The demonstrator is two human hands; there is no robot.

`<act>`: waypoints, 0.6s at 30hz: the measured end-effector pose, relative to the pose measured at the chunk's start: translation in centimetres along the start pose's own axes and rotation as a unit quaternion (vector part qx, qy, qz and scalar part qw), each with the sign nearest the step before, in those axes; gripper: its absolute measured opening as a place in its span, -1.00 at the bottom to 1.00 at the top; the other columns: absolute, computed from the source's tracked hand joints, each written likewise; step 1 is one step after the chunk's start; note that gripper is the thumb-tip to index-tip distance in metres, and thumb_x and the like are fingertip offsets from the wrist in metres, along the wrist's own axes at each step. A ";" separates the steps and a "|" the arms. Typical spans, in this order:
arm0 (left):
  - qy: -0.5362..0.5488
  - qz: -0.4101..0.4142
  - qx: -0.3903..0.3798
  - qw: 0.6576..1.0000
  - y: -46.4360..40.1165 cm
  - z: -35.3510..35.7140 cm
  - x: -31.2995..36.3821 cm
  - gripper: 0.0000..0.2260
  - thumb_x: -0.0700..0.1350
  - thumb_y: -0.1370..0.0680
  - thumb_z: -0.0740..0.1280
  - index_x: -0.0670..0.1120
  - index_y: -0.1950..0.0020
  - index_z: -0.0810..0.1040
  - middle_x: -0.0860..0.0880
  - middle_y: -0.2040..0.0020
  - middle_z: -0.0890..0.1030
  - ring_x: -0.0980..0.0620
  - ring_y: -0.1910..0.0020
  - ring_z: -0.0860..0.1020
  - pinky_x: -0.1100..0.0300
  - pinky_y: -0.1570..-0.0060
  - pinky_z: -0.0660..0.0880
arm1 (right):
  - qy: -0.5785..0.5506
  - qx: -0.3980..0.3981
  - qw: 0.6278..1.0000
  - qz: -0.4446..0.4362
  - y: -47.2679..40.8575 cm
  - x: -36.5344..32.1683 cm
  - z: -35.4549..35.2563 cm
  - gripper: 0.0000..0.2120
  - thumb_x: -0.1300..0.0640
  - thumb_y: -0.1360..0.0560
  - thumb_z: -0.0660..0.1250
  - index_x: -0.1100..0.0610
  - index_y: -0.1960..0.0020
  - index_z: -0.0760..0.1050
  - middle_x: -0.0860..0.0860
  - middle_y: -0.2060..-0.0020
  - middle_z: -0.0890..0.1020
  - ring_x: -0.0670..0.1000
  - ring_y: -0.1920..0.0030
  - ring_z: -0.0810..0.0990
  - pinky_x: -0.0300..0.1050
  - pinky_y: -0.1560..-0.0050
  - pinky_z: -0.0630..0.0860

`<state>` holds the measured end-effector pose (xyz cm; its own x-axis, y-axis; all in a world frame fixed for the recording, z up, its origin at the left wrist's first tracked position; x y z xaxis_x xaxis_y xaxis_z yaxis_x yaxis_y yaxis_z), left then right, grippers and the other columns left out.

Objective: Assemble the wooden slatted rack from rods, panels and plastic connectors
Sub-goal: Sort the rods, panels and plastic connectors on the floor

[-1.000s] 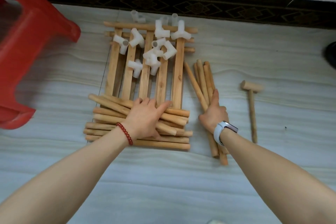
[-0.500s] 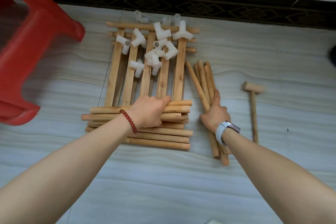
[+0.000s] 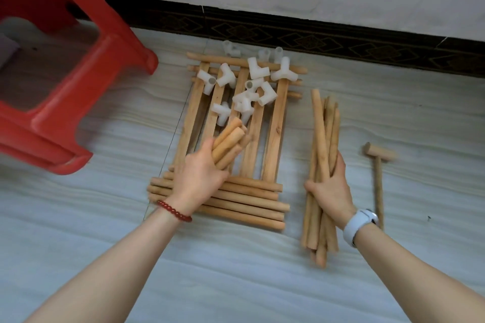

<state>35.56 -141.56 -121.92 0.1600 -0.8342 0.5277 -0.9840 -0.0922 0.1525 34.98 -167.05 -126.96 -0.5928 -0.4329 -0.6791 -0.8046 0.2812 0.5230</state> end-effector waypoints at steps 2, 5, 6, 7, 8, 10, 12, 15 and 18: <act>0.036 -0.110 0.019 0.993 0.2 -1.0 -1.8 -0.60 -0.03 -0.40 0.41 0.05 -0.15 0.34 0.02 0.20 0.54 -0.09 0.20 0.54 0.06 0.19 0.51 | -0.018 -0.002 0.999 -0.039 0.7 -1.2 0.2 -0.09 0.20 -0.36 0.38 -0.21 -0.48 -0.11 -0.05 -0.10 0.49 0.05 0.05 0.51 -0.12 0.07 0.43; 0.041 -0.246 0.054 0.967 1.2 -2.3 -6.3 -0.59 -0.06 -0.39 0.42 -0.07 -0.15 0.35 -0.14 0.08 0.57 -0.23 0.06 0.54 0.04 0.16 0.46 | 0.005 -0.017 0.997 -0.070 1.6 -3.0 1.2 -0.08 0.20 -0.36 0.38 -0.23 -0.47 -0.12 -0.12 0.06 0.45 -0.05 0.20 0.48 -0.19 0.20 0.38; 0.049 -0.294 0.065 0.952 1.8 -2.7 -8.2 -0.59 -0.08 -0.39 0.42 -0.11 -0.15 0.36 -0.19 0.03 0.58 -0.25 0.02 0.54 0.04 0.15 0.44 | 0.020 -0.024 0.996 -0.078 1.8 -3.6 1.6 -0.08 0.19 -0.37 0.38 -0.23 -0.48 -0.13 -0.11 0.08 0.45 -0.09 0.25 0.47 -0.22 0.28 0.36; 0.056 -0.340 0.073 0.936 2.6 -3.4 -10.4 -0.58 -0.09 -0.39 0.43 -0.14 -0.15 0.36 -0.22 -0.01 0.57 -0.26 -0.01 0.53 0.03 0.13 0.42 | 0.037 -0.035 0.995 -0.090 2.2 -4.2 2.5 -0.08 0.19 -0.37 0.37 -0.22 -0.48 -0.14 -0.08 0.08 0.46 -0.12 0.26 0.46 -0.22 0.32 0.35; 0.058 -0.373 0.074 0.923 3.3 -3.8 -12.2 -0.58 -0.10 -0.39 0.42 -0.16 -0.16 0.36 -0.25 -0.04 0.57 -0.27 -0.03 0.52 0.03 0.12 0.41 | 0.053 -0.042 0.993 -0.100 2.3 -4.7 3.0 -0.08 0.18 -0.37 0.37 -0.22 -0.48 -0.15 -0.05 0.05 0.48 -0.09 0.26 0.47 -0.19 0.31 0.36; 0.053 -0.414 0.063 0.906 4.6 -4.0 -15.2 -0.57 -0.14 -0.39 0.41 -0.17 -0.18 0.35 -0.26 -0.08 0.55 -0.27 -0.06 0.51 0.06 0.12 0.37 | 0.082 -0.054 0.988 -0.121 2.5 -5.4 3.8 -0.07 0.16 -0.37 0.38 -0.20 -0.48 -0.16 0.01 -0.03 0.49 0.03 0.20 0.48 -0.14 0.19 0.38; 0.054 -0.443 0.057 0.893 5.9 -4.3 -18.4 -0.57 -0.17 -0.40 0.40 -0.18 -0.20 0.34 -0.27 -0.09 0.54 -0.27 -0.07 0.50 0.08 0.14 0.34 | 0.116 -0.076 0.980 -0.144 2.8 -6.3 5.8 -0.05 0.15 -0.37 0.40 -0.20 -0.48 -0.18 0.06 -0.09 0.50 0.08 0.15 0.47 -0.10 0.12 0.40; 0.070 -0.462 0.067 0.882 6.8 -4.0 -21.3 -0.54 -0.12 -0.41 0.40 -0.20 -0.21 0.31 -0.27 -0.08 0.54 -0.26 -0.05 0.50 0.06 0.12 0.39 | 0.159 -0.087 0.969 -0.168 2.9 -7.3 8.3 -0.02 0.15 -0.37 0.41 -0.19 -0.49 -0.22 0.12 -0.13 0.50 0.08 0.15 0.45 -0.08 0.12 0.41; 0.033 -0.451 0.084 0.888 6.5 -3.6 -22.2 -0.41 -0.01 -0.38 0.45 -0.19 -0.29 0.28 -0.25 -0.21 0.46 -0.26 -0.20 0.40 -0.05 -0.11 0.41 | 0.174 -0.087 0.966 -0.168 2.7 -7.8 10.2 -0.03 0.16 -0.38 0.42 -0.15 -0.49 -0.22 0.10 -0.06 0.49 0.03 0.23 0.42 -0.11 0.19 0.37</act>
<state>25.87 -121.67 -129.58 0.8878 -0.3458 0.3036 -0.4499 -0.7913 0.4141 37.07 -154.20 -125.54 -0.2274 -0.7451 -0.6270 -0.9136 -0.0596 0.4021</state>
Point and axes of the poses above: each hand's wrist, its own y-axis away from the middle knuckle, its own z-axis out of the palm, x = y × z, the point moved 1 cm from there along -y, towards the middle knuckle
